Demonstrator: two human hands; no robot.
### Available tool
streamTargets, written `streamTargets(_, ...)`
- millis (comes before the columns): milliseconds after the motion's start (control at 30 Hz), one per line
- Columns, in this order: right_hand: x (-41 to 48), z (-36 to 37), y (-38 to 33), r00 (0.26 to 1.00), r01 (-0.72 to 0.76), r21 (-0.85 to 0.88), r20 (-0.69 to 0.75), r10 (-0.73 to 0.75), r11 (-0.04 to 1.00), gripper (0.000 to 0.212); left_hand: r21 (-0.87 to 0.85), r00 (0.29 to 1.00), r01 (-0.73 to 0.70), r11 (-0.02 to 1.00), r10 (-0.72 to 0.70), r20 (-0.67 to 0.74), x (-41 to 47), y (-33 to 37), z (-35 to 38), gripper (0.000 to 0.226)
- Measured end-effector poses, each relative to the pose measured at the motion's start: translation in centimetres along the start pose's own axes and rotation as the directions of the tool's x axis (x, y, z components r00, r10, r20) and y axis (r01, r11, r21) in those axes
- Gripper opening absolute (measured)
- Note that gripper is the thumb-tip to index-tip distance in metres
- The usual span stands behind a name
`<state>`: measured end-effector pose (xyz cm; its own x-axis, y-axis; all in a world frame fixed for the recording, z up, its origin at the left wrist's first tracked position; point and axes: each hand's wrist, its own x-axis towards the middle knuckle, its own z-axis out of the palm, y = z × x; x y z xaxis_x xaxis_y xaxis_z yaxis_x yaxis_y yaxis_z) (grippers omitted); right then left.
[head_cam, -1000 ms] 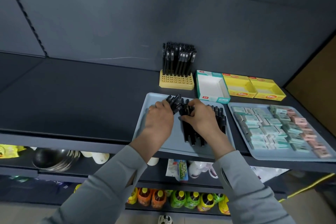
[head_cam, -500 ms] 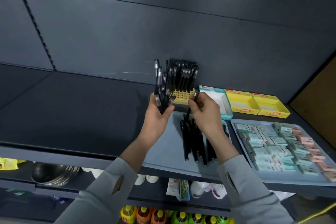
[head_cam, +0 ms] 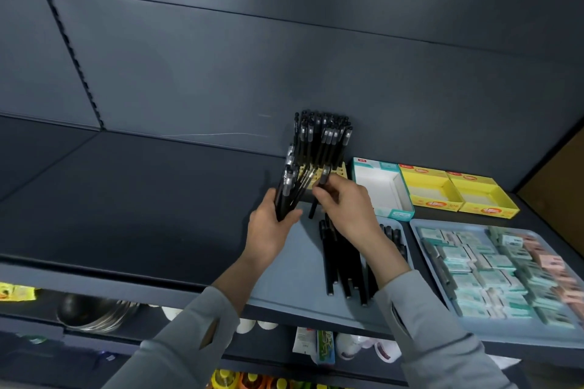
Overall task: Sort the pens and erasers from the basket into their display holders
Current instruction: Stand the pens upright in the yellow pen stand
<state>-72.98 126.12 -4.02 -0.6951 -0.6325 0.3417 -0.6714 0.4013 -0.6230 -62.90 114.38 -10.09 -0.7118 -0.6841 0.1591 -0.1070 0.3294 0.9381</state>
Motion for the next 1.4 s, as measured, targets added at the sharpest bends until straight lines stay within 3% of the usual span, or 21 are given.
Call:
streamTargets(167, 2.7, -2.4, -1.6, 0.978, 0.082, 0.124, -0.200, -0.056, 0.989, 0.022, 0.181, 0.997, -0.066, 0.981, 0.056, 0.059, 0.3, 0.4, 0.4, 0.022)
streamTargets(233, 4.1, -3.3, -2.4, 0.985, 0.114, 0.224, -0.154, -0.080, 0.968, 0.024, 0.254, 0.995, -0.098, 0.962, 0.087, 0.056, 0.5, 0.7, 0.6, 0.023)
streamTargets(367, 5.5, -1.9, -2.2, 0.982, 0.098, 0.244, 0.133, -0.134, 0.965, 0.015, 0.285, 0.990, -0.142, 0.948, 0.140, 0.028, 1.4, 2.4, 1.0, 0.026)
streamTargets(467, 6.1, -1.1, -1.1, 0.983, 0.095, 0.293, 0.125, -0.137, 0.951, 0.015, 0.303, 0.991, -0.137, 0.943, 0.130, 0.042, 2.1, 3.2, 1.2, 0.029)
streamTargets(533, 6.7, -1.7, -0.7, 0.994, 0.087, 0.358, 0.033, -0.106, 0.930, 0.017, 0.297, 0.993, -0.114, 0.948, 0.105, 0.047, 2.4, 3.4, 1.2, 0.029)
streamTargets(633, 8.5, -3.4, 0.9, 0.981, 0.006, 0.344, -0.183, 0.061, 0.939, 0.016, 0.189, 0.999, -0.035, 0.981, 0.029, 0.034, 3.0, 3.1, 1.0, 0.028)
streamTargets(700, 9.7, -4.6, 2.4, 0.960, -0.070, 0.295, -0.241, 0.145, 0.953, 0.013, 0.055, 0.999, 0.028, 0.998, -0.029, 0.031, 3.4, 2.6, 1.0, 0.027)
streamTargets(800, 10.4, -5.1, 4.0, 0.954, -0.169, 0.270, -0.197, 0.227, 0.948, 0.008, -0.106, 0.996, 0.087, 0.991, -0.085, 0.018, 3.9, 2.5, 0.9, 0.035)
streamTargets(933, 10.9, -3.7, 5.6, 0.951, -0.178, 0.165, -0.225, 0.212, 0.970, 0.005, -0.241, 0.993, 0.116, 0.963, -0.104, 0.062, 4.3, 3.1, 0.6, 0.047)
streamTargets(1167, 11.9, -1.5, 6.9, 0.951, -0.199, -0.049, -0.249, 0.181, 0.979, 0.008, -0.439, 0.960, 0.274, 0.856, -0.213, 0.183, 5.5, 3.9, -0.7, 0.034)
streamTargets(1400, 12.3, -0.2, 8.0, 0.953, -0.274, -0.074, -0.158, 0.260, 0.959, 0.011, -0.575, 0.921, 0.383, 0.723, -0.253, 0.295, 6.8, 3.9, -1.6, 0.020)
